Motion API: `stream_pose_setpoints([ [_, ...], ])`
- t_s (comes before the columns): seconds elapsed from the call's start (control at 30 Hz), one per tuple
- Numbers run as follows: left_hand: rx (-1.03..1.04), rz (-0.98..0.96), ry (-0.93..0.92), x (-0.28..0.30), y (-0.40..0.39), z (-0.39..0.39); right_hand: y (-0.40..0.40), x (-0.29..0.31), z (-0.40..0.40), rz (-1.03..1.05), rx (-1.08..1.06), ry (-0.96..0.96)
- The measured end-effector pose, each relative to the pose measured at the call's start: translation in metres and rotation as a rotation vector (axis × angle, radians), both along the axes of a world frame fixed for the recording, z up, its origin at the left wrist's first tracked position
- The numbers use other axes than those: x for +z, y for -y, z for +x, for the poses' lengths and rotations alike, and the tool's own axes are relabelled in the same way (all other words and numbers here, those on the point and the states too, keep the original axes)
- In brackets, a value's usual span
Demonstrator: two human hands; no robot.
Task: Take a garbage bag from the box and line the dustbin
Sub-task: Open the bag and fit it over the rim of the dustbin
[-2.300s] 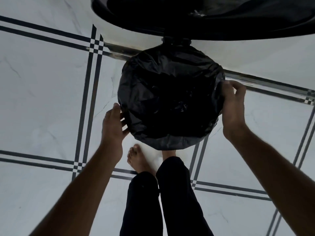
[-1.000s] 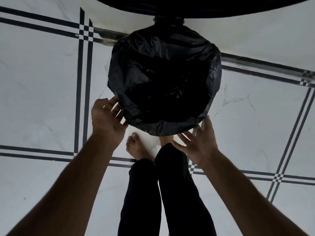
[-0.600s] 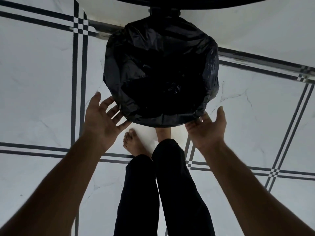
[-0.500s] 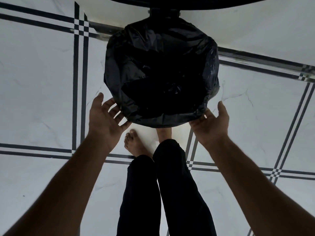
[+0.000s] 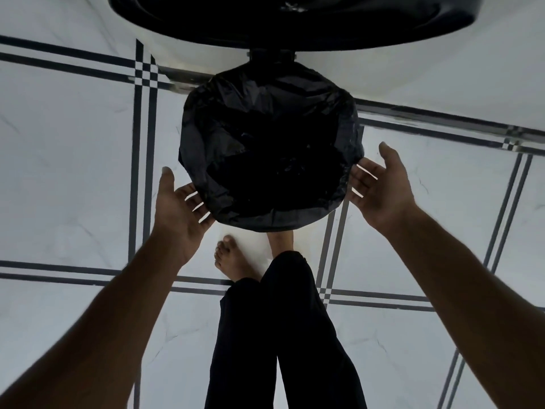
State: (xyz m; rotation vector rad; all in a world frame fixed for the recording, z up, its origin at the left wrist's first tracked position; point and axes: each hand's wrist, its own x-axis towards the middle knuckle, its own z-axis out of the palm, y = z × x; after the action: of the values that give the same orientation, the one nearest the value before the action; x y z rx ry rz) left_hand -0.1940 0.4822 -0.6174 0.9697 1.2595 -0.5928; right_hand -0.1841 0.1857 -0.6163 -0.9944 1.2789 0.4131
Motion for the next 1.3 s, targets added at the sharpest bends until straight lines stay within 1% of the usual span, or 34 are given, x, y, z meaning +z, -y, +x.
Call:
stream_pose_setpoints([
  [0.1,0.022,0.042,0.019,0.002,0.003,-0.001,0.002,0.005,0.002,-0.016,-0.026,-0.015],
  [0.13,0.017,0.07,0.016,0.003,0.004,-0.001,0.001,0.006,0.004,-0.063,0.034,-0.041],
  [0.2,-0.047,0.186,0.008,0.005,0.008,0.007,-0.003,0.011,0.012,-0.29,0.359,-0.087],
  [0.23,-0.099,0.279,0.005,0.006,0.009,0.012,-0.006,0.013,0.016,-0.43,0.499,-0.066],
  [0.27,-0.138,0.376,0.013,0.008,0.009,0.017,-0.008,0.013,0.02,-0.532,0.571,-0.024],
  [0.33,-0.132,0.502,0.084,0.02,0.01,0.03,-0.013,0.028,0.032,-0.621,0.552,0.066],
  [0.37,-0.116,0.544,0.128,0.028,0.01,0.036,-0.015,0.037,0.039,-0.628,0.5,0.111],
  [0.43,-0.08,0.557,0.254,0.05,0.01,0.054,-0.02,0.066,0.059,-0.543,0.347,0.196],
  [0.5,-0.073,0.498,0.352,0.076,0.013,0.072,-0.02,0.095,0.072,-0.351,0.163,0.274],
  [0.57,-0.064,0.432,0.423,0.099,0.02,0.086,-0.019,0.12,0.079,-0.177,0.052,0.37],
  [0.6,-0.031,0.398,0.447,0.109,0.022,0.09,-0.019,0.13,0.079,-0.129,0.042,0.414],
  [0.67,0.047,0.365,0.471,0.124,0.025,0.09,-0.023,0.143,0.076,-0.109,0.082,0.468],
  [0.73,0.104,0.351,0.46,0.128,0.026,0.081,-0.03,0.147,0.065,-0.155,0.133,0.456],
  [0.8,0.092,0.318,0.459,0.126,0.027,0.066,-0.034,0.14,0.048,-0.261,0.186,0.395],
  [0.83,0.059,0.334,0.472,0.122,0.027,0.058,-0.033,0.135,0.038,-0.299,0.211,0.369],
  [0.9,-0.093,0.446,0.516,0.117,0.03,0.042,-0.029,0.125,0.019,-0.301,0.219,0.288],
  [0.97,-0.331,0.568,0.578,0.109,0.034,0.021,-0.027,0.114,0.004,-0.291,0.231,0.192],
  [1.03,-0.544,0.618,0.586,0.096,0.036,0.001,-0.028,0.097,-0.005,-0.325,0.274,0.142],
  [1.1,-0.708,0.595,0.518,0.08,0.034,-0.02,-0.031,0.078,-0.013,-0.373,0.322,0.129],
  [1.13,-0.832,0.583,0.491,0.073,0.033,-0.029,-0.033,0.071,-0.016,-0.401,0.363,0.123],
  [1.2,-1.05,0.51,0.385,0.062,0.028,-0.043,-0.034,0.056,-0.025,-0.42,0.529,0.09],
  [1.23,-1.12,0.483,0.322,0.06,0.027,-0.043,-0.033,0.051,-0.028,-0.417,0.636,0.076],
  [1.3,-1.198,0.477,0.179,0.064,0.027,-0.044,-0.034,0.054,-0.029,-0.413,0.781,0.035],
])
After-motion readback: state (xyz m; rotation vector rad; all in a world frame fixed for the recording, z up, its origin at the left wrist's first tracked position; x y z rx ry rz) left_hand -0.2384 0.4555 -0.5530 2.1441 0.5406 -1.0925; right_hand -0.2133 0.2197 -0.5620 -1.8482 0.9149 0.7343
